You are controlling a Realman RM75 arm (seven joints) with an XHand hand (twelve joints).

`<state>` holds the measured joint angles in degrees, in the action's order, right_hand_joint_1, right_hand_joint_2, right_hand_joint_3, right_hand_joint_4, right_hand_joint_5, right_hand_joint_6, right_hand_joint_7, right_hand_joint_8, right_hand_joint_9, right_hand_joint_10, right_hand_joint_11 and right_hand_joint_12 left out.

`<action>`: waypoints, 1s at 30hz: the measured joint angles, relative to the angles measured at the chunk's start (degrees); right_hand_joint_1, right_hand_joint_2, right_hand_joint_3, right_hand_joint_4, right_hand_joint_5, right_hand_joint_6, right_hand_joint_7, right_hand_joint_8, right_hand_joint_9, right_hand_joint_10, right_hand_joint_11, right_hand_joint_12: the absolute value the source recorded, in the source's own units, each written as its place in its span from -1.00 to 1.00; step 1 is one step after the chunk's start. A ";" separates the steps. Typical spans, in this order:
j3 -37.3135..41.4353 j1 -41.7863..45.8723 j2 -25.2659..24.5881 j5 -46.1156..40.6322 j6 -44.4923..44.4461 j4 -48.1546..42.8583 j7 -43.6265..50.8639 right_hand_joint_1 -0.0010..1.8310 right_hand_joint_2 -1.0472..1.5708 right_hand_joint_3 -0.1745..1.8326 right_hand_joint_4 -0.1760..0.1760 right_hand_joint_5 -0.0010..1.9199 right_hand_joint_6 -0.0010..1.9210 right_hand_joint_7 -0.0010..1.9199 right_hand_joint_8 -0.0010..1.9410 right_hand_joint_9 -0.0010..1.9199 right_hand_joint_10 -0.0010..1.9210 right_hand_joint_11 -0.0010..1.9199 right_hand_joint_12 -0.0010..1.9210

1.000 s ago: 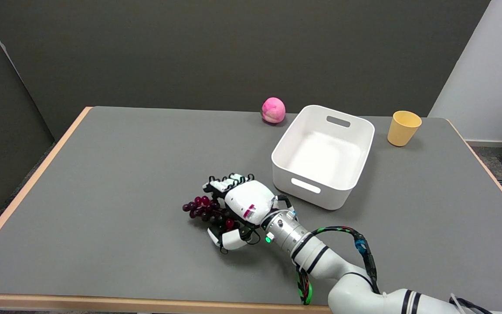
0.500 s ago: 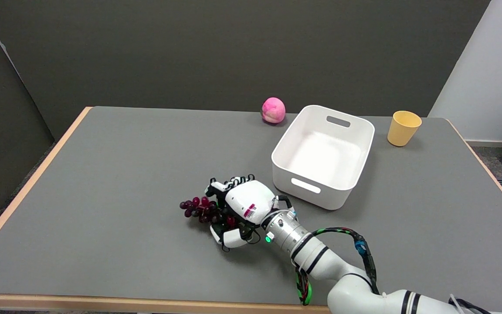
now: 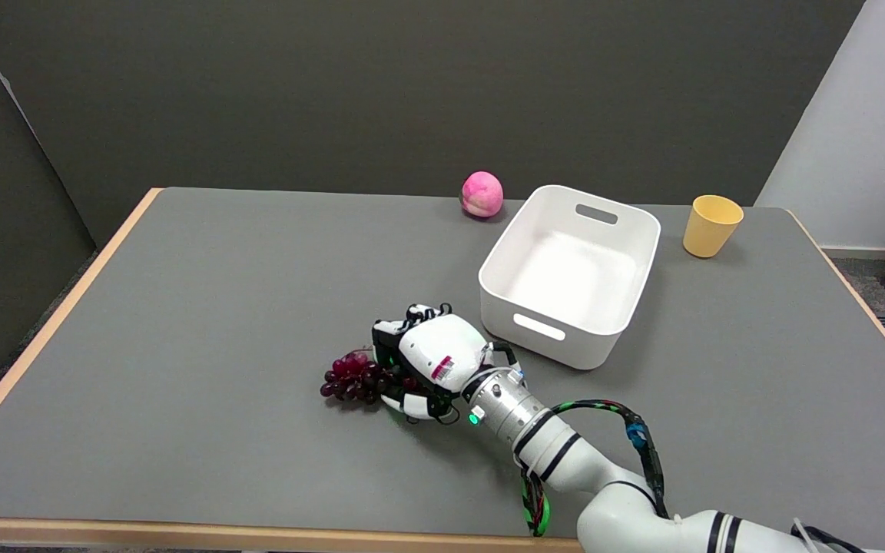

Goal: Pick up the grape.

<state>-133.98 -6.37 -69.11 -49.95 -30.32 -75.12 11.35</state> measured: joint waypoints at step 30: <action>6.87 -1.57 3.71 7.52 -1.78 -15.40 1.51 0.27 0.64 -0.36 -1.00 -0.37 0.67 -0.30 0.69 -0.12 0.87 -0.54 1.00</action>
<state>-127.11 -7.94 -65.40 -42.42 -32.10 -90.52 12.86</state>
